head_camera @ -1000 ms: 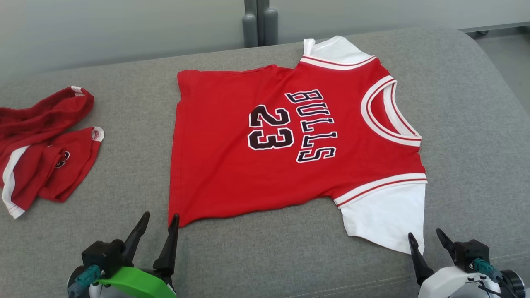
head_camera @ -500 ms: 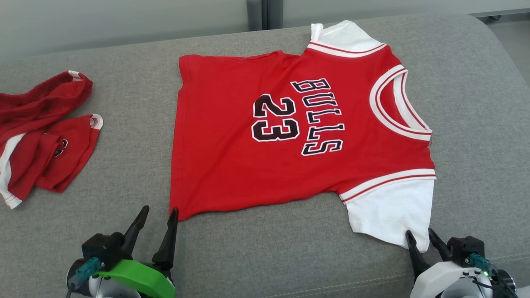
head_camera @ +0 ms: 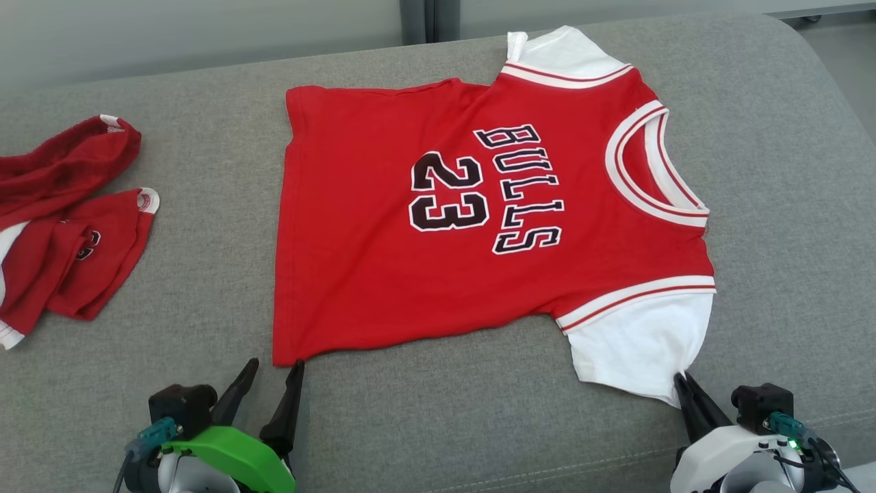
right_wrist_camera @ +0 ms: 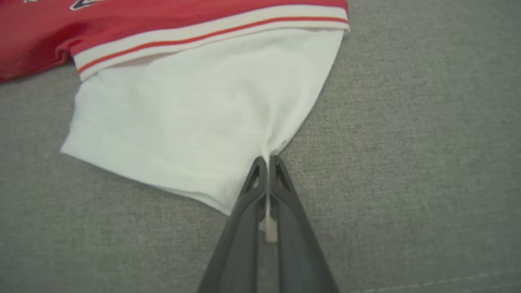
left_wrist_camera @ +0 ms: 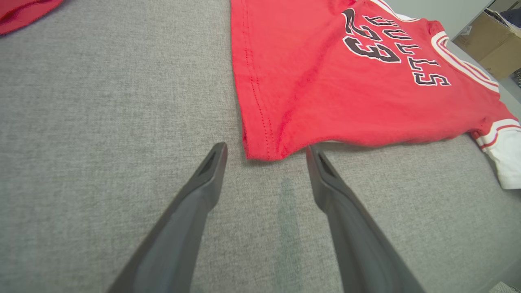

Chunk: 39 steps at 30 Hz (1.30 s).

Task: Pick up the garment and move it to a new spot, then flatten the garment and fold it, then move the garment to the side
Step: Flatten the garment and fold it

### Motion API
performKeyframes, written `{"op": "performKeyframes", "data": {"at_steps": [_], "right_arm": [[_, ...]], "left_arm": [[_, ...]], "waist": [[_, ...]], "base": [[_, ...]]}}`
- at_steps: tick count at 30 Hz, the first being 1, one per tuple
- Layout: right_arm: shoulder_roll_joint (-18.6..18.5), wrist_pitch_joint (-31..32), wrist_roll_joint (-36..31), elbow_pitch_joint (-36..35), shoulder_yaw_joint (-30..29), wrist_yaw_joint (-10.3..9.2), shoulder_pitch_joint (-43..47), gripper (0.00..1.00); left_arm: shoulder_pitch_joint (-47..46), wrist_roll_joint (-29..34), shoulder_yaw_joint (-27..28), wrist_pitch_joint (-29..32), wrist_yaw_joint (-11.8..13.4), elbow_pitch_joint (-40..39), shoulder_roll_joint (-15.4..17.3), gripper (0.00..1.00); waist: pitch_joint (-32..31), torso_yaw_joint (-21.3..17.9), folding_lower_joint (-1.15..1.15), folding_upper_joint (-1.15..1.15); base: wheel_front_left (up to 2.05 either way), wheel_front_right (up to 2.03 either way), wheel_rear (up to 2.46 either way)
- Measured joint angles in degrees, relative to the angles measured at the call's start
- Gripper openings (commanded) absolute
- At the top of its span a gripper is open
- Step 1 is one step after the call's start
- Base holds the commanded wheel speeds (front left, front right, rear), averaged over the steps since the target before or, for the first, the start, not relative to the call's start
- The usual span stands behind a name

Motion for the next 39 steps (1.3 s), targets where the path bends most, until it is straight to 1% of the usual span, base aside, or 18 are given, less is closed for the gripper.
{"op": "performKeyframes", "data": {"at_steps": [2,5,16,17,18,19,20,21,22,23,29,33,39], "right_arm": [[0.1,0.0,0.0,0.1,0.0,0.01,-0.5,0.0],[0.1,0.0,0.0,0.3,0.0,0.45,-0.8,0.0],[0.4,0.0,0.0,0.5,-0.5,0.52,-2.1,0.0],[0.4,0.0,0.0,0.5,-0.5,0.52,-2.2,0.0],[0.4,0.0,0.0,0.5,-0.6,0.52,-2.2,0.0],[0.4,0.0,0.0,0.5,-0.7,0.52,-2.2,0.0],[0.3,0.0,0.0,0.5,-0.7,0.52,-2.2,0.0],[0.3,0.0,0.0,0.5,-0.7,0.52,-2.3,0.0],[0.3,0.0,0.0,0.5,-0.8,0.52,-2.3,0.0],[0.3,0.0,0.0,0.5,-0.8,0.52,-2.3,0.0],[-0.2,0.0,-0.1,0.3,-1.2,0.51,-2.7,0.0],[-1.3,0.1,-0.2,-0.8,-2.6,0.34,-3.1,0.0],[-1.7,0.5,-0.2,-6.7,-4.1,-0.07,-4.0,0.0]], "left_arm": [[-1.0,-0.5,0.0,0.0,-0.4,0.4,0.0,1.0],[-2.0,-0.8,0.0,0.8,-0.4,1.1,0.0,1.0],[-4.0,-1.2,-0.5,1.5,-0.5,4.2,0.0,1.0],[-4.3,-1.2,-0.7,1.5,-0.5,4.4,0.0,0.96],[-4.6,-1.3,-0.9,1.7,-0.5,4.7,0.0,0.82],[-4.8,-1.3,-1.2,1.8,-0.5,5.0,0.0,0.56],[-5.0,-1.3,-1.3,1.8,-0.5,5.2,0.0,0.44],[-5.1,-1.3,-1.4,1.8,-0.5,5.4,0.0,0.29],[-5.2,-1.3,-1.5,1.8,-0.5,5.5,0.0,0.11],[-5.4,-1.3,-1.6,1.8,-0.5,5.6,0.0,0.0],[-5.8,-1.8,-2.0,1.7,-0.5,5.7,-0.1,0.0],[-6.6,-2.4,-2.6,1.7,-0.5,5.4,0.0,0.0],[-6.9,-4.1,-4.5,3.6,-0.5,3.1,0.7,0.0]], "waist": [[0.2,-0.2,0.0,0.0],[0.4,-0.5,0.0,0.0],[1.6,-1.6,0.0,0.0],[1.7,-1.7,0.0,0.0],[1.7,-1.7,0.0,0.0],[1.7,-1.7,0.0,0.0],[1.7,-1.7,0.0,0.0],[1.8,-1.8,0.0,0.0],[1.8,-1.8,0.0,0.0],[1.8,-1.8,0.0,0.0],[1.8,-1.8,0.0,0.0],[1.7,-1.7,0.0,0.0],[1.7,-1.5,0.0,0.0]], "base": [[0.0,0.0,0.0],[0.0,0.0,0.0],[0.0,0.0,0.0],[0.0,0.0,0.0],[0.0,0.0,0.0],[0.0,0.0,0.0],[0.0,0.0,0.0],[0.0,0.0,0.0],[0.0,0.0,0.0],[0.0,0.0,0.0],[0.0,0.0,0.0],[0.0,0.0,0.0],[0.0,0.0,0.0]]}}
